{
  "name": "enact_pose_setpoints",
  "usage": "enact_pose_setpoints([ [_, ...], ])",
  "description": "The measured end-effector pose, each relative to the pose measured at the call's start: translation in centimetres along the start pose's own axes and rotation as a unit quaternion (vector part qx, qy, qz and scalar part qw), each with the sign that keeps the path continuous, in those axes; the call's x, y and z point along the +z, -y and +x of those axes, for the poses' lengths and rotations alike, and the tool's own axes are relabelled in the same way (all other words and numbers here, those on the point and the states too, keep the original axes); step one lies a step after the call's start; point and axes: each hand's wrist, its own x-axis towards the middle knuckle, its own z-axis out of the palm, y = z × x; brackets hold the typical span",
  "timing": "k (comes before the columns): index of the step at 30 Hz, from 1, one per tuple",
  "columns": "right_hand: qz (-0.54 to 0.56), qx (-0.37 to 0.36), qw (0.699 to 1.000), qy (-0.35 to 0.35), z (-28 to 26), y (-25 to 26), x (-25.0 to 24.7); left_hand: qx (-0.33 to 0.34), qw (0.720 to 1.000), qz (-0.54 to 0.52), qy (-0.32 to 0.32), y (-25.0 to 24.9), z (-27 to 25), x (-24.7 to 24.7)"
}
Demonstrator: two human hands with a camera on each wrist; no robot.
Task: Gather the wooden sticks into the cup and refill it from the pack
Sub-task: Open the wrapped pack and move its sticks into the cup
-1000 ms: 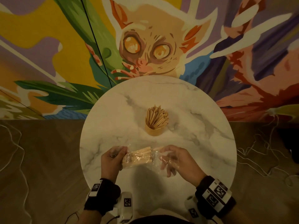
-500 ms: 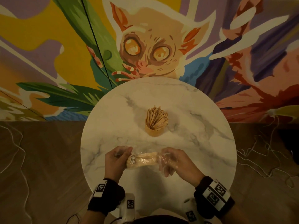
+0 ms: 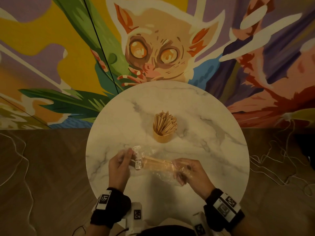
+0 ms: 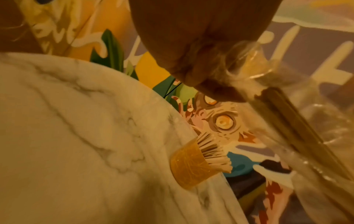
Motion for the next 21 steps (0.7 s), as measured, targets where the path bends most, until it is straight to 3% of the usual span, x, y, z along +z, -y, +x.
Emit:
enact_pose_setpoints([
  [6,0.022,0.043,0.999,-0.016,0.5,-0.7,0.3,0.045,0.995,0.052,0.077,-0.6,-1.7,2.3],
  [11,0.01,0.011,0.999,-0.05,0.8,-0.2,-1.0,0.028,0.998,0.054,0.035,0.3,-0.3,1.0],
  [17,0.043,0.002,0.992,-0.118,1.5,1.4,-6.1,-0.018,0.996,0.082,-0.029,2.0,1.9,-4.2],
  [21,0.005,0.003,0.989,-0.149,1.0,1.8,-9.5,-0.074,0.993,0.09,-0.033,4.0,2.8,-6.7],
])
